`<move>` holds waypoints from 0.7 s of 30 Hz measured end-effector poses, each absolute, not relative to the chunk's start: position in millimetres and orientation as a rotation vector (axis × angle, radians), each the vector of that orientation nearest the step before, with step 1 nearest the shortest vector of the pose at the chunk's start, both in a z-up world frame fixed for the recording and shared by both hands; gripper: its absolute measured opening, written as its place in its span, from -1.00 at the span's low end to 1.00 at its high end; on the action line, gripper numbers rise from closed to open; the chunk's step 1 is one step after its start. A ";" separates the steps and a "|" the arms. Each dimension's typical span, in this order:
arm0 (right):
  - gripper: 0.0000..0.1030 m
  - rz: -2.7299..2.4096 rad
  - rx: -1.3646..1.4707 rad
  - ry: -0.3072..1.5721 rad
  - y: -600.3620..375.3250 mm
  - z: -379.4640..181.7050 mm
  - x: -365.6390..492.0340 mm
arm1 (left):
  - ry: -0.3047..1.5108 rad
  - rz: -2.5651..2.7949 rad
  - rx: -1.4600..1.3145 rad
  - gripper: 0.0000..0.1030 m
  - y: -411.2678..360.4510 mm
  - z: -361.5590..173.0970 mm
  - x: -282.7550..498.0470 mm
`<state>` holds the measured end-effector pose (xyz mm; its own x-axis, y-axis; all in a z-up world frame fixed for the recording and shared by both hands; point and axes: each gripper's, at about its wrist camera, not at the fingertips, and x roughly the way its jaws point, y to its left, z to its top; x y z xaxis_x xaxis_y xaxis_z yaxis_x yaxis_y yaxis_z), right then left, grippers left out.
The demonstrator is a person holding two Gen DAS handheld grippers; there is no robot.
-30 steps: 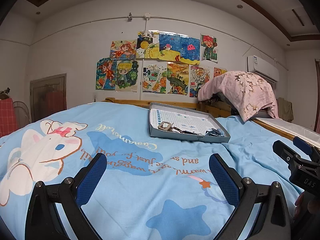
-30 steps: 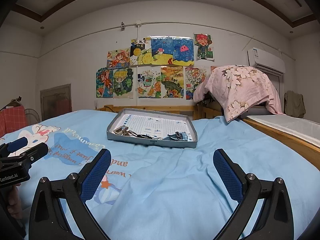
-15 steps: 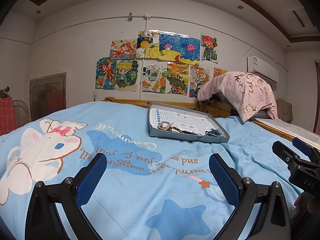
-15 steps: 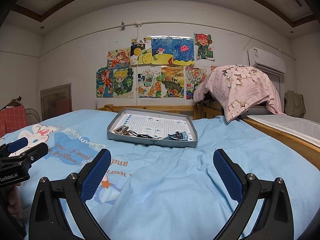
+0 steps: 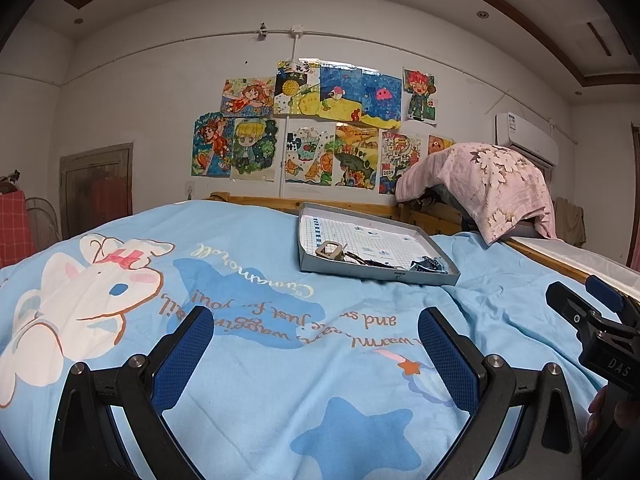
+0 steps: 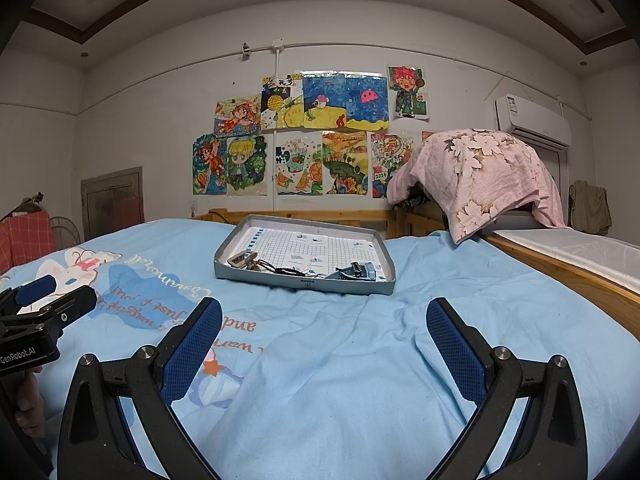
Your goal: Organize jewelry
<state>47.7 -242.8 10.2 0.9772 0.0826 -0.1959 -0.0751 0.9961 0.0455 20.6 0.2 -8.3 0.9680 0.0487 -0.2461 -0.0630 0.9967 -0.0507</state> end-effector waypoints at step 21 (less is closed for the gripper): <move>0.95 0.079 0.038 0.200 -242.2 10.3 47.6 | 0.246 0.057 -0.059 1.00 -1.5 -7.0 18.7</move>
